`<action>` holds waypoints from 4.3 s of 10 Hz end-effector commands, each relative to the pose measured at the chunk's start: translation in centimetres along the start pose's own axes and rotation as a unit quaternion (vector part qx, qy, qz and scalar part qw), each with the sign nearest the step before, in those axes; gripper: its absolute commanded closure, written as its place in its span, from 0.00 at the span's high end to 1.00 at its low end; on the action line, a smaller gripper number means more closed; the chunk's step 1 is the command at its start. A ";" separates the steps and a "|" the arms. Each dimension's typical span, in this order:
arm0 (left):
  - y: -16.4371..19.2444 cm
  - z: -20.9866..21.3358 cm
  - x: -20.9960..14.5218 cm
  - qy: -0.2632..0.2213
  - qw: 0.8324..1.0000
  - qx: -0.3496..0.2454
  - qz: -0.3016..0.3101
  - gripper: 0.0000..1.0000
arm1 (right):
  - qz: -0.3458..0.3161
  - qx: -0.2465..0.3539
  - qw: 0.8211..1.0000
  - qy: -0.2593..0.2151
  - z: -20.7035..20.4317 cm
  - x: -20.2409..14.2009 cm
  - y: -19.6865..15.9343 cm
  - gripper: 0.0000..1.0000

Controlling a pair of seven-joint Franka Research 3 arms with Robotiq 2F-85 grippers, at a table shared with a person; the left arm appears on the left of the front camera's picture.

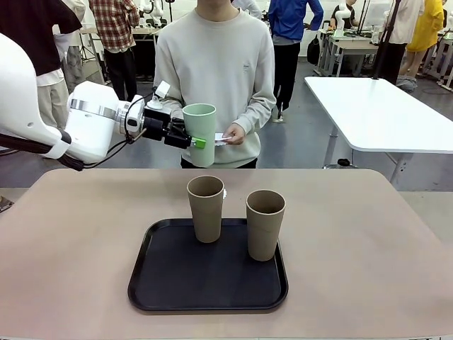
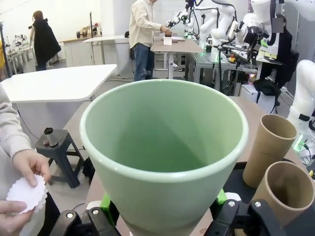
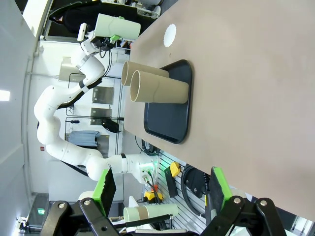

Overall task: Place coasters on the table and set cups on them.
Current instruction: Pick up one Reusable plastic cup and place it on a coaster set by the human.

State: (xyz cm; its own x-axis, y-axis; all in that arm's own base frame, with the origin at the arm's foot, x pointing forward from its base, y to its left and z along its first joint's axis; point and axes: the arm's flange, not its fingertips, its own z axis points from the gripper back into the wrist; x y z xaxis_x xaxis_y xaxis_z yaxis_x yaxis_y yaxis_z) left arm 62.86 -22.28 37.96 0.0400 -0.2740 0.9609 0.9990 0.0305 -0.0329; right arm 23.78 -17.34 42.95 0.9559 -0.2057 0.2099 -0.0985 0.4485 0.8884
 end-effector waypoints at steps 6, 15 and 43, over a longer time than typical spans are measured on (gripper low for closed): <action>3.0 -3.2 -2.5 0.015 1.000 -0.021 0.000 0.86 | 0.001 0.003 1.000 -0.007 0.0 0.2 -0.1 1.00; 2.3 -3.2 -3.3 0.012 1.000 -0.020 0.002 0.86 | 0.001 0.003 1.000 -0.007 0.0 0.2 -0.1 1.00; 2.7 -4.8 -9.2 -0.021 0.997 -0.072 -0.024 0.86 | 0.001 0.003 1.000 -0.007 0.0 0.2 -0.1 1.00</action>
State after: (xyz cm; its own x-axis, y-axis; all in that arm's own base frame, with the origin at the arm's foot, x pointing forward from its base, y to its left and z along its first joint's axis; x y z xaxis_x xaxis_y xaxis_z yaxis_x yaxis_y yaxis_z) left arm 65.36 -24.54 27.89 0.0143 -0.2448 0.9695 0.9945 -0.0967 -0.0391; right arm 23.78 -17.34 42.95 0.9559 -0.2057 0.2098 -0.0985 0.4485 0.8884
